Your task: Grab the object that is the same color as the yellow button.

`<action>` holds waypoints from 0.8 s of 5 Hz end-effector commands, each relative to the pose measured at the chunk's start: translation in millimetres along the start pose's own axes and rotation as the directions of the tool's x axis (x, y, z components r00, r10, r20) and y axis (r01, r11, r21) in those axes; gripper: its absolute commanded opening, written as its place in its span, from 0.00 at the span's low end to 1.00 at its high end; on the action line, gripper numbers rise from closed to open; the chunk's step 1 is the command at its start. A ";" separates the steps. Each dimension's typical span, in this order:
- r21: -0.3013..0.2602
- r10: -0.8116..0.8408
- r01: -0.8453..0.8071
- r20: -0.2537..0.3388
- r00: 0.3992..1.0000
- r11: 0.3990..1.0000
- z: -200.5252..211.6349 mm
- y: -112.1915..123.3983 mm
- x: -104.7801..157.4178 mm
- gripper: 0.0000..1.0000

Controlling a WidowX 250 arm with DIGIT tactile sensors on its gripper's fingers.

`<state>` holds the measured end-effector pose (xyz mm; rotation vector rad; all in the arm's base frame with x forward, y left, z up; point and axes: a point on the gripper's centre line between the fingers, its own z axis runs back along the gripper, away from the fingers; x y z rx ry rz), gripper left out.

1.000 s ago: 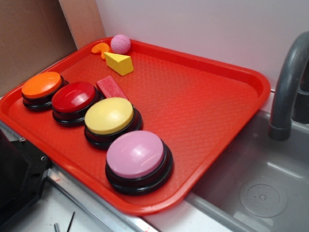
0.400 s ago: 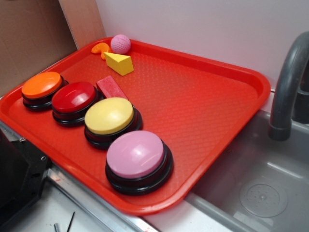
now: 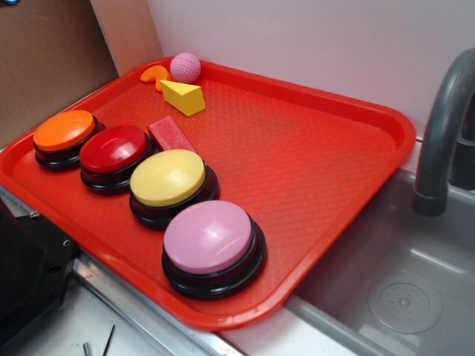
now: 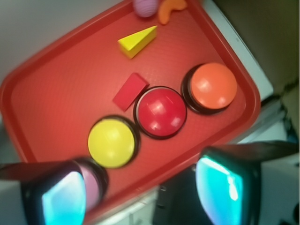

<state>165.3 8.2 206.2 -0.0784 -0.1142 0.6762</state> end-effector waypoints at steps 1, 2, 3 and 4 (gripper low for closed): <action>-0.062 0.477 -0.475 0.030 0.878 0.878 -47.0 8.6 59.9 1.00; -0.066 0.668 -0.665 0.126 0.734 0.744 -74.6 14.4 90.6 1.00; -0.069 0.786 -0.789 0.182 0.591 0.610 -95.4 13.2 110.0 1.00; -0.048 0.792 -0.805 0.224 0.569 0.592 -113.8 8.0 120.8 1.00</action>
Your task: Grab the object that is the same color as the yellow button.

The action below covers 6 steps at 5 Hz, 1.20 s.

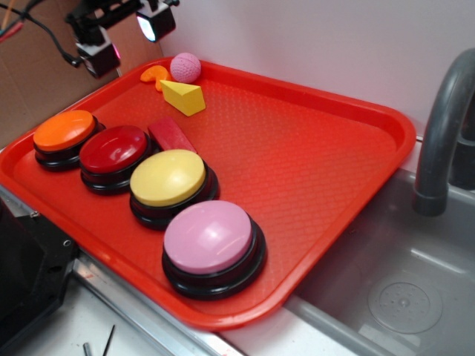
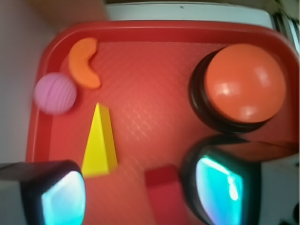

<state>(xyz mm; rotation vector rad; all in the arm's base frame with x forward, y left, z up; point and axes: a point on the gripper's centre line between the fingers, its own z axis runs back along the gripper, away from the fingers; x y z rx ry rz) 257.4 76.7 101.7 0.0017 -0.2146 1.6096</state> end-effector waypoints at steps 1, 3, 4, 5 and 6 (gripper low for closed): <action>-0.039 0.040 -0.037 0.074 0.996 0.999 -18.4 -18.4 8.0 1.00; -0.036 0.083 -0.081 0.077 0.994 0.996 -55.6 -24.2 8.6 1.00; -0.038 0.087 -0.086 0.022 0.996 0.996 -58.6 -21.5 5.0 1.00; -0.016 0.100 -0.099 0.099 0.990 0.995 -68.4 -14.2 -0.3 1.00; 0.007 0.098 -0.099 0.057 0.994 0.995 -71.9 -8.2 -2.9 1.00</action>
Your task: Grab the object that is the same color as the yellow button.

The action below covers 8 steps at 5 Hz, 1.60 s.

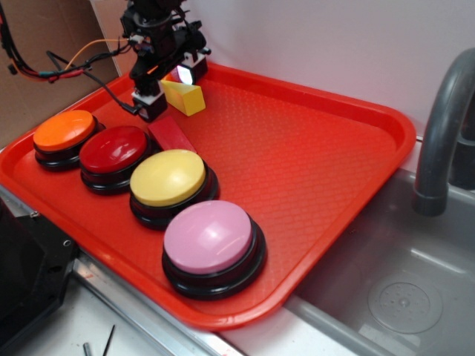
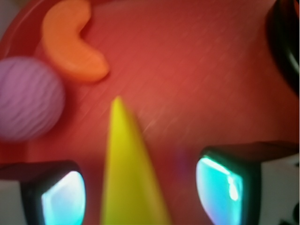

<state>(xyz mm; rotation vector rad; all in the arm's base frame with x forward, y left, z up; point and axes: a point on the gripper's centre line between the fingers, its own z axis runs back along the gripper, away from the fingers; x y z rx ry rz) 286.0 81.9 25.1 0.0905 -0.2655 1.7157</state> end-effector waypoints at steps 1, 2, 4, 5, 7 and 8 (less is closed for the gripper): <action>-0.012 -0.005 0.004 -0.041 0.999 1.000 10.8 8.5 6.4 0.00; -0.022 -0.006 0.005 -0.011 1.000 1.000 10.8 8.8 6.0 0.00; -0.037 -0.247 0.246 -0.056 0.967 0.969 41.3 1.1 12.2 0.00; -0.142 -0.455 0.439 -0.110 0.884 0.887 67.4 -5.3 11.8 0.00; -0.269 -0.695 0.651 -0.114 0.710 0.709 136.4 12.5 -17.5 0.00; -0.349 -0.825 0.759 -0.085 0.559 0.550 188.8 40.2 -31.2 0.00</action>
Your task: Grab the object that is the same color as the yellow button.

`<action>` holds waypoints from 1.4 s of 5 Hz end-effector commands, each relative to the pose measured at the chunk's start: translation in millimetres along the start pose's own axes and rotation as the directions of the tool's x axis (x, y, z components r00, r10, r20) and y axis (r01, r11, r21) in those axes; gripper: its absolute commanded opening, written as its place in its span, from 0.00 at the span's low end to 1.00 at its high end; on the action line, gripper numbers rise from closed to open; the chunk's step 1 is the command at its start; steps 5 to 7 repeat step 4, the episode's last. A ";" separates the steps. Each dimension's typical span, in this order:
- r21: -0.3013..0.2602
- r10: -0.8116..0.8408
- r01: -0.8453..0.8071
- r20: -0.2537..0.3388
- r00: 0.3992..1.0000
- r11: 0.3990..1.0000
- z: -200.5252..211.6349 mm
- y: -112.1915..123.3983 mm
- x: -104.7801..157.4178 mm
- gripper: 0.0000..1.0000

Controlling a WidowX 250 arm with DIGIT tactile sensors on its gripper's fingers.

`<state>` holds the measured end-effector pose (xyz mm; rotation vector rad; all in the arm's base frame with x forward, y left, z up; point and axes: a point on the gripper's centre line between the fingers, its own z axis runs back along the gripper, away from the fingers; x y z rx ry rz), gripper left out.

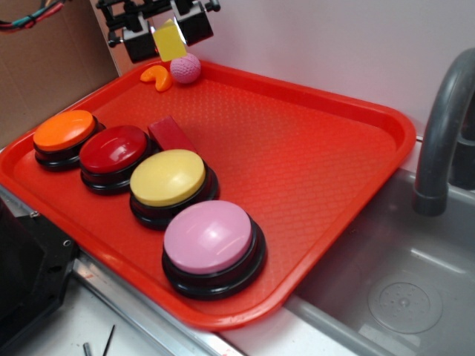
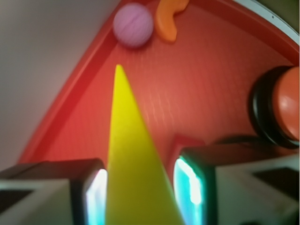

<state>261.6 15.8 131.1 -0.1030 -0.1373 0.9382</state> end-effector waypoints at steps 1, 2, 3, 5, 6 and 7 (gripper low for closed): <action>-0.160 -0.342 0.341 0.023 0.940 0.926 95.5 7.4 -40.8 0.00; -0.182 -0.403 0.396 -0.002 0.915 0.900 114.3 10.3 -47.5 0.00; -0.138 -0.429 0.428 0.026 0.903 0.893 113.8 5.7 -48.0 0.00; -0.139 -0.426 0.424 0.016 0.905 0.895 105.6 4.1 -41.9 0.00; -0.139 -0.426 0.424 0.016 0.905 0.895 105.6 4.1 -41.9 0.00; -0.139 -0.426 0.424 0.016 0.905 0.895 105.6 4.1 -41.9 0.00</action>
